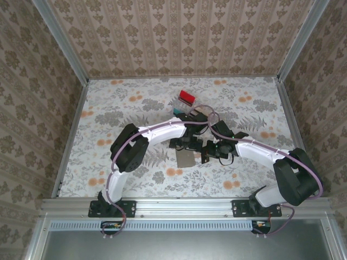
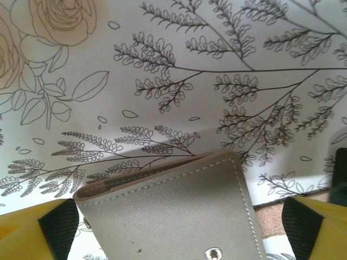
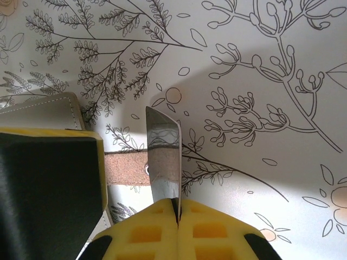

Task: Put the credit cards into the card holder

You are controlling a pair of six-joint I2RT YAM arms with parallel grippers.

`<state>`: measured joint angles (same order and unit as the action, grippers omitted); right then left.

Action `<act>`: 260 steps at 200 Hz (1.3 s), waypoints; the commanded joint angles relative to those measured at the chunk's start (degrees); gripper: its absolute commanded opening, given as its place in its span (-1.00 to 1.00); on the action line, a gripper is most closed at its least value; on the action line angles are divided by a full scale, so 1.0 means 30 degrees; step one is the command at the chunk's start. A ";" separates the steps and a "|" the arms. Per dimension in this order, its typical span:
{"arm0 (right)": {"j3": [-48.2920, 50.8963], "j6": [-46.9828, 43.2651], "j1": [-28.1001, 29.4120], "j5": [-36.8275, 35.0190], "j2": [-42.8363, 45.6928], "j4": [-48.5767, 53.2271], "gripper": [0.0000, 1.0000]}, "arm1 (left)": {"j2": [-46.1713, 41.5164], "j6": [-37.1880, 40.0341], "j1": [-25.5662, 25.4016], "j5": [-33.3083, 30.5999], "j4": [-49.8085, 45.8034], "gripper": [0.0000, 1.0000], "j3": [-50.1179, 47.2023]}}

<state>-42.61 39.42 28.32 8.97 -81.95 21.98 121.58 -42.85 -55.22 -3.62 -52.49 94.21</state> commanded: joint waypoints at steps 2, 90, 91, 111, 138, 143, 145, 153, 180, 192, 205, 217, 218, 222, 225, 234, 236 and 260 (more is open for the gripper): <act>0.0813 0.0300 -0.0125 -0.0958 -0.0529 0.0936 -1.00 | 0.0661 -0.0478 -0.0126 -0.0463 -0.1161 1.00 0.0525; 0.0897 0.0538 -0.0155 -0.2046 -0.0822 0.1251 -1.00 | -0.0691 -0.0804 -0.0108 -0.0961 -0.1344 0.83 -0.0041; 0.0900 0.0540 -0.0153 -0.2064 -0.0815 0.1240 -1.00 | -0.0731 -0.0804 -0.0108 -0.0962 -0.1343 0.83 -0.0049; 0.0901 0.0597 -0.0151 -0.2151 -0.0921 0.1202 -1.00 | -0.1557 -0.0889 -0.0023 -0.1112 -0.1273 0.83 -0.0479; 0.0932 0.0741 -0.0152 -0.2195 -0.1064 0.1151 -1.00 | -0.2539 -0.1083 0.0112 -0.0925 -0.0708 0.77 -0.1528; 0.0932 0.0747 -0.0151 -0.2187 -0.1071 0.1118 -1.00 | -0.2736 -0.1115 0.0142 -0.0905 -0.0586 0.76 -0.1714; 0.0954 0.0762 -0.0166 -0.2189 -0.1071 0.1106 -1.00 | -0.2800 -0.1138 0.0137 -0.0889 -0.0559 0.75 -0.1768; 0.0961 0.0776 -0.0152 -0.2160 -0.1107 0.1070 -1.00 | -0.3030 -0.1175 0.0165 -0.0874 -0.0428 0.74 -0.2114; 0.0891 0.0776 -0.0151 -0.2089 -0.1160 0.1040 -1.00 | -0.3546 -0.1178 0.0331 -0.0504 0.0049 0.57 -0.2937; 0.0848 0.0776 -0.0150 -0.2081 -0.1159 0.1053 -1.00 | -0.3770 -0.1301 0.0382 -0.0601 -0.0046 0.50 -0.3136; 0.0816 0.0795 -0.0152 -0.2044 -0.1181 0.1026 -1.00 | -0.4343 -0.1447 0.0393 -0.0830 0.0168 0.41 -0.3612; 0.0763 0.0806 -0.0151 -0.2037 -0.1159 0.1073 -1.00 | -0.5022 -0.1551 0.0481 -0.0865 0.0637 0.25 -0.4169; 0.0760 0.0806 -0.0151 -0.2045 -0.1159 0.1093 -1.00 | -0.5094 -0.1558 0.0494 -0.0884 0.0658 0.24 -0.4237; 0.0764 0.0806 -0.0151 -0.2080 -0.1159 0.1083 -1.00 | -0.5335 -0.1591 0.0528 -0.0869 0.0833 0.15 -0.4480; 0.0735 0.0828 -0.0151 -0.2068 -0.1159 0.1116 -1.00 | -0.5509 -0.1621 0.0597 -0.0852 0.0908 0.09 -0.4631; 0.0706 0.0835 -0.0151 -0.2074 -0.1167 0.1130 -1.00 | -0.6092 -0.1666 0.0702 -0.0723 0.1405 -0.06 -0.5253; 0.0700 0.0835 -0.0151 -0.2066 -0.1161 0.1153 -1.00 | -0.6232 -0.1664 0.0731 -0.0690 0.1542 -0.09 -0.5421; 0.0650 0.0865 -0.0151 -0.2060 -0.1018 0.1173 -1.00 | -0.7801 -0.1850 0.1215 0.0030 0.3479 -0.50 -0.7559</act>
<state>-42.00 41.08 28.21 7.46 -83.00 20.27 102.74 -47.42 -53.28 -4.82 -46.02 76.82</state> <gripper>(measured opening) 0.049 0.338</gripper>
